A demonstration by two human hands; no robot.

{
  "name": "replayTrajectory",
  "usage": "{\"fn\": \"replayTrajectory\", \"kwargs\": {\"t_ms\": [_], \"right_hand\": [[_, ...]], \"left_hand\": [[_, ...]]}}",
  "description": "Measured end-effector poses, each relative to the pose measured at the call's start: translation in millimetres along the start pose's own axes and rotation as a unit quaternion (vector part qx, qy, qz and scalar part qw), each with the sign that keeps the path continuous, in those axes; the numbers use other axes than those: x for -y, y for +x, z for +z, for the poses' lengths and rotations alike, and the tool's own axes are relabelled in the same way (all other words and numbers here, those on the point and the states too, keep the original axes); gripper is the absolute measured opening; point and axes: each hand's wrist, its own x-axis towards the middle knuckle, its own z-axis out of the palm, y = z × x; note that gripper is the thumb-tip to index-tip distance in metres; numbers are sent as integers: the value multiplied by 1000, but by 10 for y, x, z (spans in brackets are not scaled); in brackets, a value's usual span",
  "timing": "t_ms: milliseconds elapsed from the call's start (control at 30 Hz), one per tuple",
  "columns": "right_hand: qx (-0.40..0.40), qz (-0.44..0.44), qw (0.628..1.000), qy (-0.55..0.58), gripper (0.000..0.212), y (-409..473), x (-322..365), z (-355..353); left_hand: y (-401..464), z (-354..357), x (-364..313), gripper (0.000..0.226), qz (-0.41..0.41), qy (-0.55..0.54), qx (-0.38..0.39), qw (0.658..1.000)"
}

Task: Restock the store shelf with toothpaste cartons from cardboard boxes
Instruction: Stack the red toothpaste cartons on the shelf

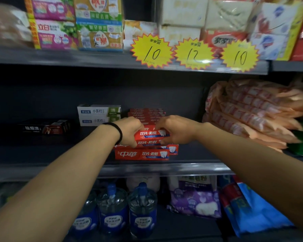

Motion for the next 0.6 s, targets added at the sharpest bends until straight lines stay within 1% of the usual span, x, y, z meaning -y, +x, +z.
{"fn": "replayTrajectory", "kwargs": {"t_ms": [133, 267, 433, 533, 600], "right_hand": [[0, 11, 1000, 13, 35, -149, -50, -2], [9, 31, 999, 12, 36, -286, -179, 2], [10, 60, 998, 27, 39, -376, -322, 4], [9, 67, 997, 37, 40, -351, -379, 52], [13, 73, 996, 43, 41, -319, -421, 85]], "left_hand": [[-34, 41, -105, 37, 12, -11, -2, 1000], [-96, 65, -14, 44, -14, -4, -7, 1000], [-193, 36, 217, 33, -53, -54, -30, 997], [-170, 76, 281, 31, -57, -96, -45, 993], [-113, 106, 301, 31, -55, -106, -47, 992]]}}
